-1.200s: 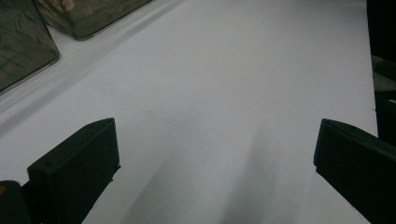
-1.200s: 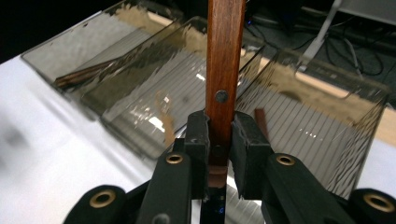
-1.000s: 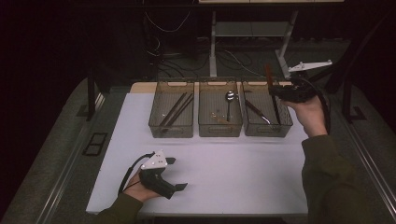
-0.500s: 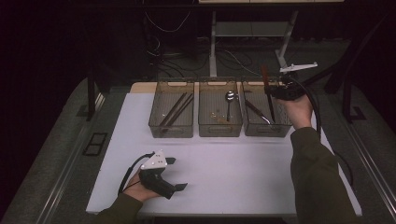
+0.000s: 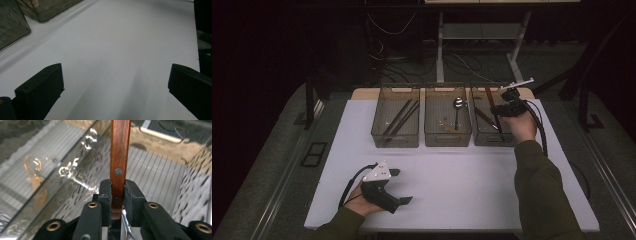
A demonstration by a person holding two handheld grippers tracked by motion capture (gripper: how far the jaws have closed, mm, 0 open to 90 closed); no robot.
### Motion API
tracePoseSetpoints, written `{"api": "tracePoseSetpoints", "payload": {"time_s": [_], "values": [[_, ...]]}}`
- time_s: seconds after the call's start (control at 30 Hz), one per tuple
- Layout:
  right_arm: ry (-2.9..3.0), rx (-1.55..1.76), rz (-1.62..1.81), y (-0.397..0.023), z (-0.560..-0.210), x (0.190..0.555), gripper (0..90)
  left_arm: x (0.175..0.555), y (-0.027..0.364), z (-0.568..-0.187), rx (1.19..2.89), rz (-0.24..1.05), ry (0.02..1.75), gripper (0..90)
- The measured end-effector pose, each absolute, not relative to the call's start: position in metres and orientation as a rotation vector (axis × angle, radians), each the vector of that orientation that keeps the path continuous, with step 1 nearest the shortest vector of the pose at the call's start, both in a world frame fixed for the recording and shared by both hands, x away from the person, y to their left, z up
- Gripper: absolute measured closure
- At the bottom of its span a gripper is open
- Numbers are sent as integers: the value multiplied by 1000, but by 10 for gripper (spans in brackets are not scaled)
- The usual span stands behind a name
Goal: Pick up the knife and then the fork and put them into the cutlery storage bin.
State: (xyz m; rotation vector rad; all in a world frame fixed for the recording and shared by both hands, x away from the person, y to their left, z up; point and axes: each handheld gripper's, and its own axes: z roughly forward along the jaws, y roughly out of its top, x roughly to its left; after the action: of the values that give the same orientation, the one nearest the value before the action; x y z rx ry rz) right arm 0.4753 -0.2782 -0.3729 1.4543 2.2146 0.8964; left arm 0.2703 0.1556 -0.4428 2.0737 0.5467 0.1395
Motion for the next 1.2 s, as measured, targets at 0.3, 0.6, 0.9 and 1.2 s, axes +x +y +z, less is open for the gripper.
{"api": "tracePoseSetpoints", "payload": {"time_s": [0.3, 0.6, 0.9, 1.2], "values": [[2202, 1490, 934, -283, -379, 473, 496, 270, 155, -443, 2077, 138, 546, 0], [2198, 1420, 1020, -288, -373, 455, 344, 273, 157, -442, 2071, 144, 556, 0], [2213, 1333, 1087, -282, -372, 429, 211, 276, 161, -442, 2063, 156, 564, 0], [2219, 1272, 1183, -276, -372, 399, 180, 275, 160, -442, 2064, 148, 574, 0]]}}
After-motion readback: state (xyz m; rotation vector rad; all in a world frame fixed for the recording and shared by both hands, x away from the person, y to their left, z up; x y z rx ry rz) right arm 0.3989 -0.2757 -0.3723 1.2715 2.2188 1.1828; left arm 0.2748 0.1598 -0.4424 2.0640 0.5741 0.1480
